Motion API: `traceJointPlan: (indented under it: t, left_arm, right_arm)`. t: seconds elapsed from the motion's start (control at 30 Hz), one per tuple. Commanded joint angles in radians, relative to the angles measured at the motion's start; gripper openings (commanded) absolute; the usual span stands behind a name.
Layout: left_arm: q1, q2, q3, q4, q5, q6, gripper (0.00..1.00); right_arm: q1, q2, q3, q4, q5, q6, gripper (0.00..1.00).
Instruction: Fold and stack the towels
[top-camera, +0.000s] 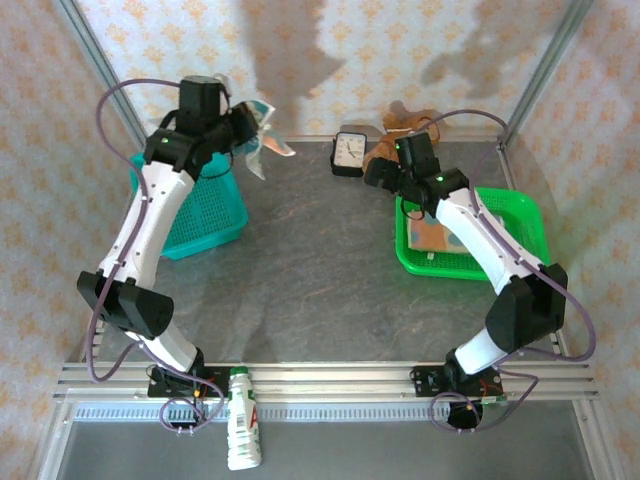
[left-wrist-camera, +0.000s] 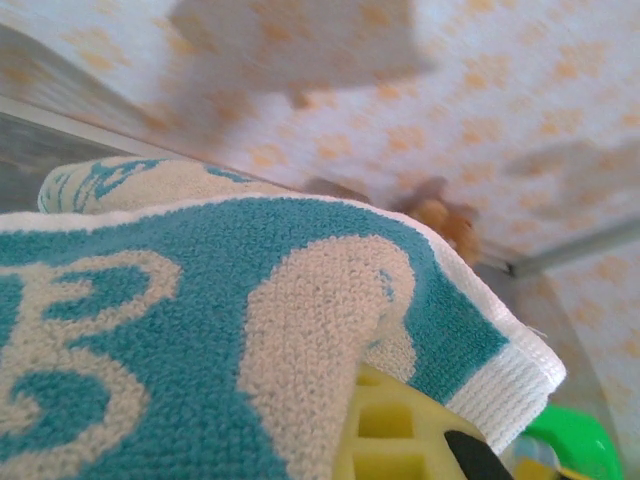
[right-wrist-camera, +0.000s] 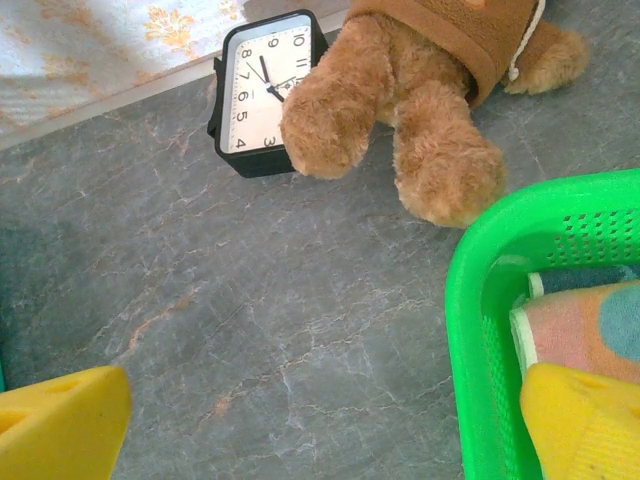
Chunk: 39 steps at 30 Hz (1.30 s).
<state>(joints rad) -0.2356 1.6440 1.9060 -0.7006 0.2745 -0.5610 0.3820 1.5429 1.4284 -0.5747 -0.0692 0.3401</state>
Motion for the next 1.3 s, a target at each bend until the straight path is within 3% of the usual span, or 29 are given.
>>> traceJointPlan:
  t: [0.0, 0.13, 0.37, 0.6, 0.7, 0.97, 1.27]
  left_arm:
    - [-0.066, 0.035, -0.015, 0.046, 0.018, -0.027, 0.0]
    - [-0.124, 0.038, -0.189, 0.18, 0.083, -0.144, 0.0]
    - [-0.221, 0.009, -0.293, 0.048, -0.047, -0.14, 0.0]
    - [-0.267, 0.041, -0.199, -0.167, -0.124, -0.108, 0.0]
    - [-0.293, 0.047, -0.13, -0.264, -0.208, -0.085, 0.0]
    - [-0.332, -0.066, -0.145, -0.31, -0.343, -0.059, 0.0]
    - [-0.372, -0.137, -0.245, -0.316, -0.365, -0.078, 0.0]
  right_arm:
    - [0.008, -0.006, -0.019, 0.021, 0.005, 0.01, 0.99]
    - [0.01, -0.012, -0.034, 0.014, 0.007, 0.007, 0.99]
    - [0.009, -0.011, -0.04, 0.001, 0.011, -0.002, 0.99]
    - [0.01, 0.016, -0.027, 0.001, 0.0, 0.002, 0.99]
    - [0.01, 0.025, -0.017, -0.002, 0.005, -0.001, 0.99]
    - [0.015, 0.044, -0.011, 0.012, 0.003, 0.012, 0.99]
    - [0.042, 0.064, 0.015, 0.003, 0.016, 0.009, 0.99]
